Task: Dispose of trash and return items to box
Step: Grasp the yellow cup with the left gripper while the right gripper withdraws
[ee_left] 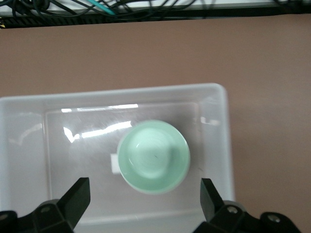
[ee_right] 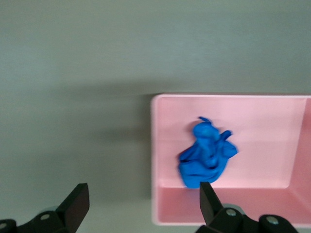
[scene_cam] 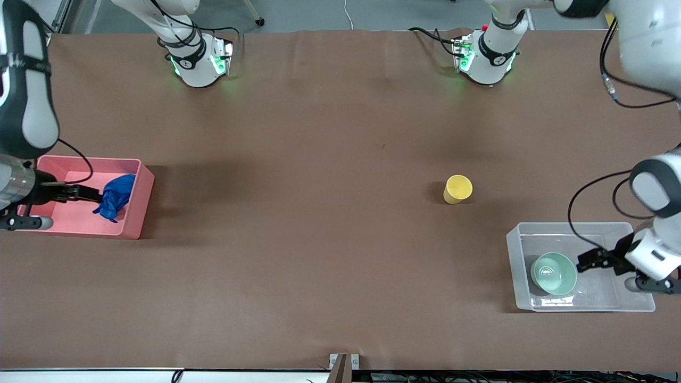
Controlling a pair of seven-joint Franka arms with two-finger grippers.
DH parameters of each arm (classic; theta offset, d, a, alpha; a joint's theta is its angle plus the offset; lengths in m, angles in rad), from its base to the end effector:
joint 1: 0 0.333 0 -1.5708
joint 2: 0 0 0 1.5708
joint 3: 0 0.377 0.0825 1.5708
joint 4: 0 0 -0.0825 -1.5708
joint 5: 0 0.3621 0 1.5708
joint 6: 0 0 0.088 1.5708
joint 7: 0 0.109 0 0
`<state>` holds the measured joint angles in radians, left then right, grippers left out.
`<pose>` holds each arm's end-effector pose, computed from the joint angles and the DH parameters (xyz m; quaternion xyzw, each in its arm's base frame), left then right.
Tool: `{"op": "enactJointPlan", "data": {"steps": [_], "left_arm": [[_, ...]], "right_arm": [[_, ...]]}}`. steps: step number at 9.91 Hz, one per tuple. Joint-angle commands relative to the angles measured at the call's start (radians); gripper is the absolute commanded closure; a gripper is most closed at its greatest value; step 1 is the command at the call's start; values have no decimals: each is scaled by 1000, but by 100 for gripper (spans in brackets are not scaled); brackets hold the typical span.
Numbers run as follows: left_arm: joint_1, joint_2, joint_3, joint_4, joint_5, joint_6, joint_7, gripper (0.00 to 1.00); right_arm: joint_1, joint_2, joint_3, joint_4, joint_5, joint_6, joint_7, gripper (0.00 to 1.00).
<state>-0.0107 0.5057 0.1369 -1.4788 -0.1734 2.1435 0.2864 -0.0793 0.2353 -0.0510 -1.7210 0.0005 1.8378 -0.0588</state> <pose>0.7209 0.0628 0.4618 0.9944 -0.0500 0.0893 0.0264 0.6043 -0.0763 0.5022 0.9976 -0.0354 -0.0593 0.0001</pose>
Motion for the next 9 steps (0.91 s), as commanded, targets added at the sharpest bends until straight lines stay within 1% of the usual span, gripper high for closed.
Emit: {"op": "enactJointPlan", "data": {"steps": [1,2,3,4,5,6,7,8,9], "left_arm": [[-8,-216,-125,-301,156,4,-125,0],[-8,-278,-178,-395,175,4,-194,0],[-8,-300,-219,-466,175,7,-213,0],[-8,-297,-262,-535,175,33,-214,0],[-9,-292,-292,-604,175,105,-217,0],[-11,-280,-305,-676,175,198,-217,0],[-11,-263,-315,-721,175,269,-219,0],[-12,-236,-318,-738,175,300,-220,0],[-12,-208,-341,-742,175,308,-222,0]], "right_arm": [[74,-77,-6,-5,-19,-55,156,0],[72,-132,-9,9,-14,-90,160,0],[58,-183,-13,26,-2,-132,157,0],[41,-227,-15,58,-2,-194,155,0],[11,-259,-15,75,12,-259,131,0],[-29,-295,-18,75,53,-296,70,0],[-55,-306,-20,80,59,-316,42,0],[-54,-298,-15,134,49,-318,49,0],[-51,-283,-12,203,43,-356,53,0]]}}
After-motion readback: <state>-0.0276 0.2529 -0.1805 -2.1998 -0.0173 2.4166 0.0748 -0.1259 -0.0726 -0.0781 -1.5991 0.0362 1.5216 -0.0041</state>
